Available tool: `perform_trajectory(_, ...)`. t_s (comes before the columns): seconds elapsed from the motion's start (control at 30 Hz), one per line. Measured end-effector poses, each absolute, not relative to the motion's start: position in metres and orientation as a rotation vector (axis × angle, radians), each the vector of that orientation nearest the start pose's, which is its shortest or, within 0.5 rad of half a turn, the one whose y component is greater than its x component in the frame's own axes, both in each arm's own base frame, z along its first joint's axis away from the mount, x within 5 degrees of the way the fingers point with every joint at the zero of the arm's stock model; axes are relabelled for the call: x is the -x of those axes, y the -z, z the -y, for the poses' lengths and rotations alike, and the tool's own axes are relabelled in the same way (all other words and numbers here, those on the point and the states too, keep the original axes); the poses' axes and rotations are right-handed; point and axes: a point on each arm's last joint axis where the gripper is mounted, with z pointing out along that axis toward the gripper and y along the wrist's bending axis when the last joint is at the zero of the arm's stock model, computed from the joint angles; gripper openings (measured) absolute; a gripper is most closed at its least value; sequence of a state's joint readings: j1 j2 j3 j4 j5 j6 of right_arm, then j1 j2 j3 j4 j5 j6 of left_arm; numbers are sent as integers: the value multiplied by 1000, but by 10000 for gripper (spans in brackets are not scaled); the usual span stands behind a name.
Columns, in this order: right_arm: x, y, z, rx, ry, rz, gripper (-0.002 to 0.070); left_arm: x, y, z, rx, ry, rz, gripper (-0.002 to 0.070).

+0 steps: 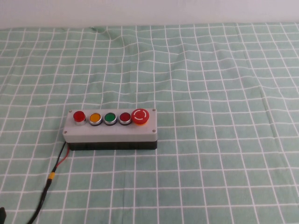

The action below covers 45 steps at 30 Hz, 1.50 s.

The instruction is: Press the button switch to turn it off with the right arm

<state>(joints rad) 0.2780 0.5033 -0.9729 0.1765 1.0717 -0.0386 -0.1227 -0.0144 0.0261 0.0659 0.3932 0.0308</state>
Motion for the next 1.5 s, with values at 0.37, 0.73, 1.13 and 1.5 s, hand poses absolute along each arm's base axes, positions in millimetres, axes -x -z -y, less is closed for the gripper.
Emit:
perform_trajectory(0.37,7,-426,4,128,-10,-1466,-8,-52,-170,4,-185,-3,-1878,-3)
perform_trajectory(0.73,-26,-335,-1,151,2,-1449,-8,-52,-170,4,-185,-3,-1878,-3)
perform_trajectory(1.13,-54,-194,-7,140,-67,-1710,-8,-52,-170,4,-185,-3,-1878,-3)
perform_trajectory(1.5,-52,-171,-10,74,-172,-1881,-15,-52,-170,4,-185,-3,-1878,-3)
